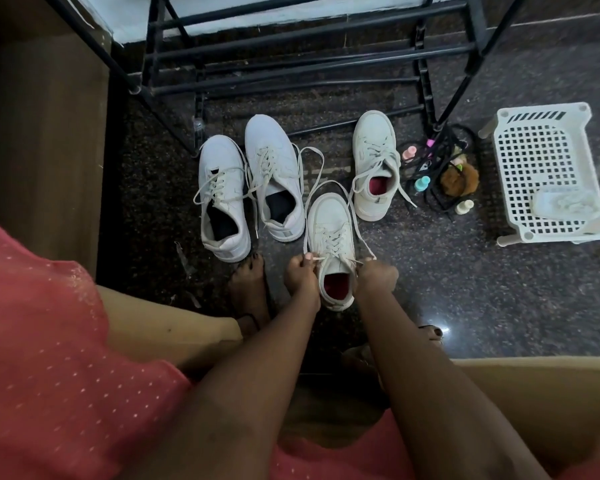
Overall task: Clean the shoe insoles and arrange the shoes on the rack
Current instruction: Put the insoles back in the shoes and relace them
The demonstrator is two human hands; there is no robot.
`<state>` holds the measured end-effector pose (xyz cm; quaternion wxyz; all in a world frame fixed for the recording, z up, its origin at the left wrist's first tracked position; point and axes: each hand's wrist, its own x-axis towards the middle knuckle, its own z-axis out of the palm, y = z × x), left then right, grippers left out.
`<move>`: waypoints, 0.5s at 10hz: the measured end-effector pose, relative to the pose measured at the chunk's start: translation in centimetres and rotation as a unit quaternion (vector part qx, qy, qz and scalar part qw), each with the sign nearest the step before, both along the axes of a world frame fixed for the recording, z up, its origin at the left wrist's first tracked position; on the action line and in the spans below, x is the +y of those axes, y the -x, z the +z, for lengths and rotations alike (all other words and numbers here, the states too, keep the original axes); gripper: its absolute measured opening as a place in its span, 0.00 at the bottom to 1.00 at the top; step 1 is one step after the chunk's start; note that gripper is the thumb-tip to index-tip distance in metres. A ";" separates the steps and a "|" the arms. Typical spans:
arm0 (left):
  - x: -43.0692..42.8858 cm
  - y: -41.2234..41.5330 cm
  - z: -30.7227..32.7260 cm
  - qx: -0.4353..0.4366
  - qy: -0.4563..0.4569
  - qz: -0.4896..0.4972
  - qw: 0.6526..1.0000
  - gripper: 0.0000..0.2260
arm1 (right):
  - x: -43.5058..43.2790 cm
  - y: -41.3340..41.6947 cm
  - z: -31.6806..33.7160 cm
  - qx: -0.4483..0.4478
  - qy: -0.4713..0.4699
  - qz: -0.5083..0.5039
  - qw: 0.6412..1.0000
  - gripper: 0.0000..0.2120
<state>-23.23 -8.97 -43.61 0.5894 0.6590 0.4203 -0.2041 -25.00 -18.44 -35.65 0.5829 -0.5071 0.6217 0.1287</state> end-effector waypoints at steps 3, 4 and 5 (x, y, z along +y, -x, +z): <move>-0.3 0.6 1.8 -0.020 0.008 -0.024 0.999 0.09 | 1.1 -0.6 -1.8 0.012 0.060 -0.025 0.998 0.11; -0.4 -0.1 1.5 0.018 -0.031 -0.008 0.999 0.04 | 0.8 -0.4 -1.4 0.013 0.062 -0.001 0.998 0.13; -0.5 -0.2 1.3 0.031 -0.060 -0.014 0.998 0.04 | 0.4 0.2 -1.3 -0.007 0.001 0.030 1.000 0.16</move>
